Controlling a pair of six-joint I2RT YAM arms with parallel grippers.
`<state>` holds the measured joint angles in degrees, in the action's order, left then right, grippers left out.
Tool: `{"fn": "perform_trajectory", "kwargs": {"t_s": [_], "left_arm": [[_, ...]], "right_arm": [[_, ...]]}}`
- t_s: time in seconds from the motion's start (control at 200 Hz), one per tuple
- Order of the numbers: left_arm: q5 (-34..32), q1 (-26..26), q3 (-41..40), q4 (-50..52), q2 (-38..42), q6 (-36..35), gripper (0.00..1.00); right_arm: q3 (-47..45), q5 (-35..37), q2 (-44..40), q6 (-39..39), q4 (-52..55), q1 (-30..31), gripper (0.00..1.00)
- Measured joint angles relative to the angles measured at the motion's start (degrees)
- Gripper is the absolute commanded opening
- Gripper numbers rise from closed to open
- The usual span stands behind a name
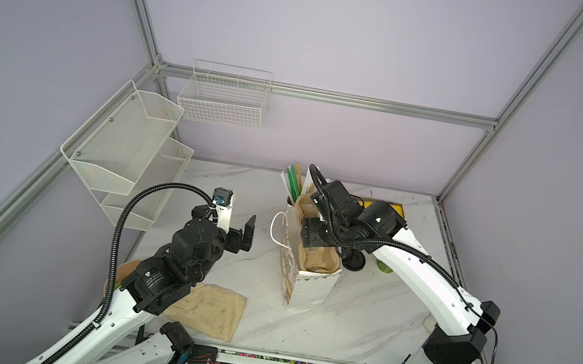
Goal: Pack a coffee takeout order
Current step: Place the cup tray in the takeout bag.
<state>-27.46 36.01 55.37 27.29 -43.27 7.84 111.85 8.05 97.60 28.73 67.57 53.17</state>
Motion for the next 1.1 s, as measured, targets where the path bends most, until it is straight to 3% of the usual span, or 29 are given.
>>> {"fn": "perform_trajectory", "kwargs": {"t_s": [0.47,1.1], "left_arm": [[0.00,0.00,0.00,-0.04,0.04,0.02,1.00],[0.20,0.00,0.00,-0.04,0.00,0.02,1.00]], "right_arm": [[-6.03,-1.46,0.00,0.63,-1.33,0.52,0.75],[-5.60,-4.39,1.33,2.71,2.80,0.52,0.75]]}}
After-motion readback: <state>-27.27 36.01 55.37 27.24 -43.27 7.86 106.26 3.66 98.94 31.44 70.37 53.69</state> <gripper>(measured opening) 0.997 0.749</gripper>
